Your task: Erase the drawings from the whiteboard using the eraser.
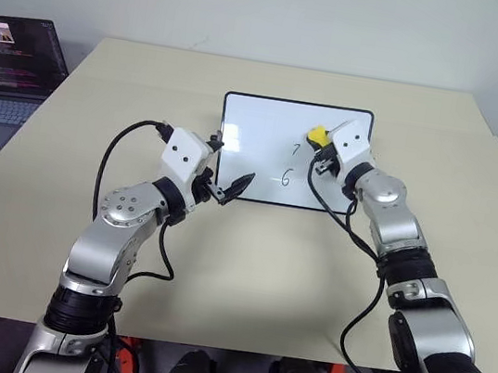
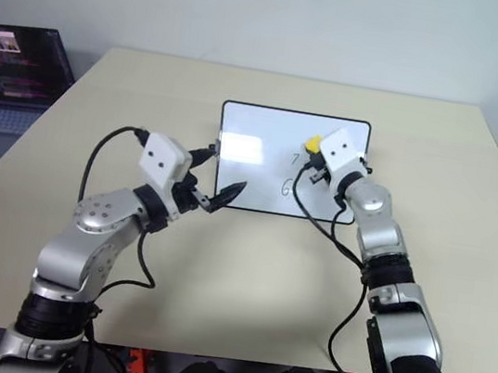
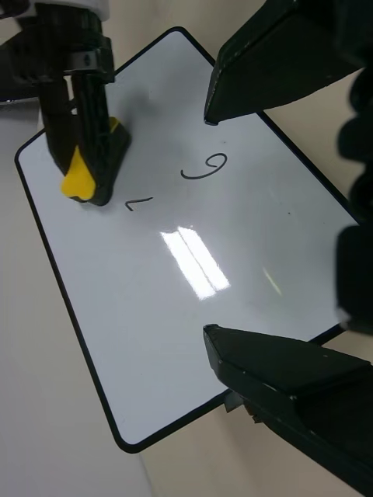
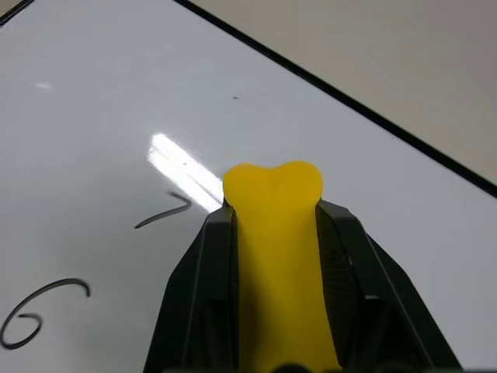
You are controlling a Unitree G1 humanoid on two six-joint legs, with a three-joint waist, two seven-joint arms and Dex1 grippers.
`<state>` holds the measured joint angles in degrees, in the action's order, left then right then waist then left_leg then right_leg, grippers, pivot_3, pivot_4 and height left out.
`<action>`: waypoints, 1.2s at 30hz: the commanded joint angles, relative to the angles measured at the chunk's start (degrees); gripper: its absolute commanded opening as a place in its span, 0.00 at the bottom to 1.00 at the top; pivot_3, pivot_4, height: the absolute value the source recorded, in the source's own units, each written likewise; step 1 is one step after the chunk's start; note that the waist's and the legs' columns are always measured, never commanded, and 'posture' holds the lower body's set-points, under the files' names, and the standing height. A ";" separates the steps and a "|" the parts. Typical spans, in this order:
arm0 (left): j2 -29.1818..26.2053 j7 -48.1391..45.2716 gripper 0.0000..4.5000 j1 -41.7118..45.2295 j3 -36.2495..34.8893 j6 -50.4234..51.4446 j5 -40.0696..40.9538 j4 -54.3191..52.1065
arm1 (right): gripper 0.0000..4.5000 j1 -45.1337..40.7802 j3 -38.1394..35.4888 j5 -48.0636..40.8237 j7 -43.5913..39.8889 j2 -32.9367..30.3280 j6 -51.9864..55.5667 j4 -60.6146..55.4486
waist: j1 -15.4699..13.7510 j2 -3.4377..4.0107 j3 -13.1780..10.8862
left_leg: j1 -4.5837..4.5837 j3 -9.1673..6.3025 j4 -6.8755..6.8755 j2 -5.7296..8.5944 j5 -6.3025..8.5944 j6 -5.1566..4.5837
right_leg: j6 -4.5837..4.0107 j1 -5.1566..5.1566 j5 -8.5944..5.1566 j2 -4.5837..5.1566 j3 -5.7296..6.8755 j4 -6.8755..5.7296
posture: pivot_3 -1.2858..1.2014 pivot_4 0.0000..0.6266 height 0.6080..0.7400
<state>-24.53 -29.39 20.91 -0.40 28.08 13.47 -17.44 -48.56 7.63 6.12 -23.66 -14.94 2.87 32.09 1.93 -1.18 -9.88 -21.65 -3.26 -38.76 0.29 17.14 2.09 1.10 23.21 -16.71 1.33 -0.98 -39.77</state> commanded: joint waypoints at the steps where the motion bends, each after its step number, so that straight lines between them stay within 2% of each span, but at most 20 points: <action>1: -0.29 0.20 1.00 0.36 -0.88 -0.56 0.55 -2.33 | 0.24 2.07 1.51 0.95 -0.66 0.63 3.27 -1.38 | 0.03 0.00 0.00 | 0.02 0.01 0.00 0.00 0.00 0.00 | 0.00 0.00 0.00 0.00 -0.01 -0.04 | 0.52 0.24 1.00; 26: 0.36 1.07 1.00 0.02 -0.60 -1.21 0.53 -1.64 | 0.24 5.93 1.41 -0.59 -2.64 0.15 13.76 -16.24 | -0.08 0.00 -0.01 | -0.05 -0.02 0.01 0.00 0.00 0.00 | 0.00 0.01 0.00 -0.01 0.02 0.08 | 0.52 0.24 1.00; 36: 0.59 0.71 1.00 0.30 -0.07 -1.65 0.51 -0.91 | 0.24 -1.57 -3.02 -3.06 -0.27 0.12 12.76 -14.74 | -0.05 0.02 -0.03 | -0.16 -0.02 0.04 0.01 0.00 0.01 | 0.00 0.10 0.00 -0.01 0.03 0.20 | 0.52 0.24 1.00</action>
<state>-24.14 -28.37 20.57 -0.35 27.98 13.55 -17.35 -47.68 6.31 4.03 -24.82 -14.80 17.59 17.83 1.88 -1.16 -9.91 -21.81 -3.29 -38.71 0.29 17.14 2.10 1.10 23.31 -16.71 1.32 -0.95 -39.56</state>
